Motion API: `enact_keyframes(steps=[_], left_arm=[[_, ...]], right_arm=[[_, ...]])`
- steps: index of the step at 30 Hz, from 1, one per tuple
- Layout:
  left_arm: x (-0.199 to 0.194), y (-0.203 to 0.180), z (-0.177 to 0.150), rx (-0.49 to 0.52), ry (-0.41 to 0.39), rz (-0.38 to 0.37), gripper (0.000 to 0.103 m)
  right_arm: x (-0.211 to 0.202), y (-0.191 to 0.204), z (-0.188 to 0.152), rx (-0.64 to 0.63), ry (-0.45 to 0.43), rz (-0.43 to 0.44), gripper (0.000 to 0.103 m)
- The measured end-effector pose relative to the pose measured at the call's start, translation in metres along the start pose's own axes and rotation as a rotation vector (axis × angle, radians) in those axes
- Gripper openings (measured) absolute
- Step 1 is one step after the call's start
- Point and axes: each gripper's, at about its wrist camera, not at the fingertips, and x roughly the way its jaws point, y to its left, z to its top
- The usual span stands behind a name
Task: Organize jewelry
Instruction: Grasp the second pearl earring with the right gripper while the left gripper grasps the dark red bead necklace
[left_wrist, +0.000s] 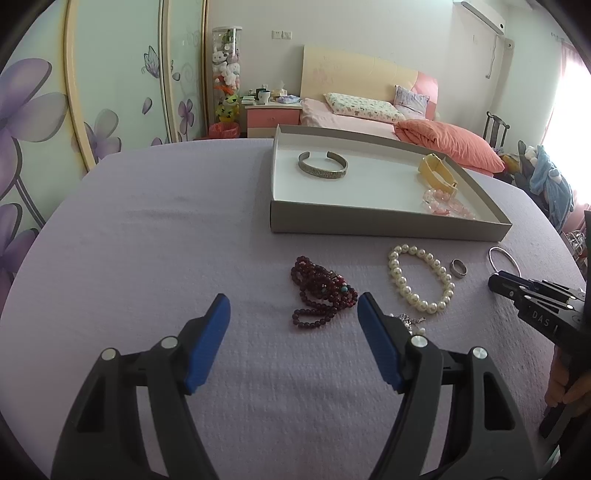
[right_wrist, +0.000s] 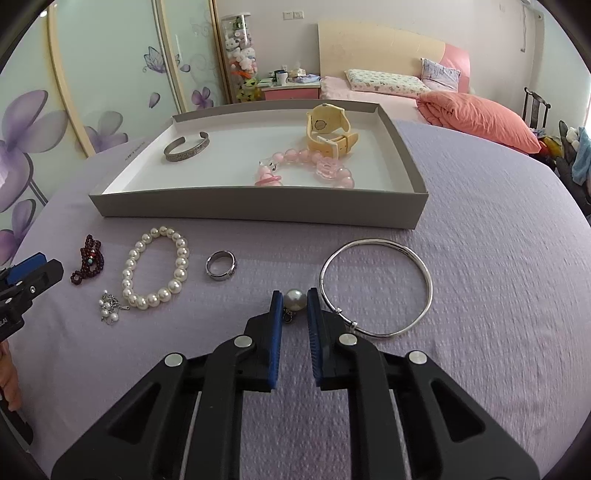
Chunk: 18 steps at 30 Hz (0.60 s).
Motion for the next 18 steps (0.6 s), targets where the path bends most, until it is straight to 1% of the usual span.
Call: enact_keyframes(steps=[4,7,15,18], left_arm=[[0.004,-0.004,0.001,0.006,0.008,0.001,0.072],[0.010,-0.009,0.003,0.011,0.015,0.010,0.074],[0.028,-0.020,0.010,0.023,0.049,0.033,0.075],[0.035,-0.022,0.015,0.006,0.062,0.043,0.075]], right_arm=[[-0.007,-0.004,-0.001,0.025,-0.009,0.027,0.014],[-0.013,-0.005,-0.001,0.034,-0.020,0.043,0.014],[-0.019,-0.004,0.004,0.031,-0.036,0.062,0.014],[-0.019,-0.004,0.004,0.031,-0.037,0.066,0.014]])
